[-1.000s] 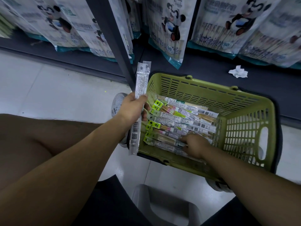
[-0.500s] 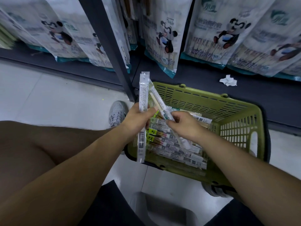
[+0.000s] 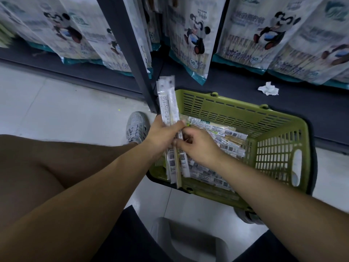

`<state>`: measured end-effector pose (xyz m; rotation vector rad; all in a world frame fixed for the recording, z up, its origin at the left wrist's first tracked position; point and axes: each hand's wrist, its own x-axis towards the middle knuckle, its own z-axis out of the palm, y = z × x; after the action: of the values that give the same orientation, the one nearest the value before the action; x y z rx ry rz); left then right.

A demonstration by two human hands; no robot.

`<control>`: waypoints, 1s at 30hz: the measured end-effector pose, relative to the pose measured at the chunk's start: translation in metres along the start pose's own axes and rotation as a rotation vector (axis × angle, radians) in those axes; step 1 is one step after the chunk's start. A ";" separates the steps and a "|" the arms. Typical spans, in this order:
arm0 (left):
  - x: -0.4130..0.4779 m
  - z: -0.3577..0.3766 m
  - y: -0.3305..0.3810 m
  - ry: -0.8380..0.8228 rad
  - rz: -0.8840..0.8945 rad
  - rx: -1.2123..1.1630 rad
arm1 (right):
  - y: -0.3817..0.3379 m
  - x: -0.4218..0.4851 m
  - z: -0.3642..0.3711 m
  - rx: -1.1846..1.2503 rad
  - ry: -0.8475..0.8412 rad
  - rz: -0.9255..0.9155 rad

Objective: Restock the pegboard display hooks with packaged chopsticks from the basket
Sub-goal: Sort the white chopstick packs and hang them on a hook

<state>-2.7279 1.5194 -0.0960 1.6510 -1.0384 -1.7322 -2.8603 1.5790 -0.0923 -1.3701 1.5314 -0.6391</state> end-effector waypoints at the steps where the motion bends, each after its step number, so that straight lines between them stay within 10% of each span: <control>1: 0.004 -0.001 -0.001 0.061 0.012 0.017 | -0.002 0.000 0.001 0.056 -0.026 0.007; 5: 0.012 -0.013 0.006 0.185 0.028 0.092 | 0.014 0.003 -0.007 0.344 -0.045 0.185; 10: 0.012 -0.026 0.013 0.060 0.079 0.094 | 0.084 -0.014 -0.020 -0.356 -0.263 0.281; 17: 0.005 -0.032 0.009 0.010 0.060 0.012 | 0.127 -0.038 0.001 -0.701 -0.465 0.298; 30: 0.005 -0.027 0.010 0.028 0.076 0.029 | 0.134 -0.027 -0.015 -0.517 -0.481 0.285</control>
<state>-2.7028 1.5052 -0.0900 1.6282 -1.1035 -1.6480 -2.9364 1.6330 -0.1926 -1.4969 1.4952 0.2746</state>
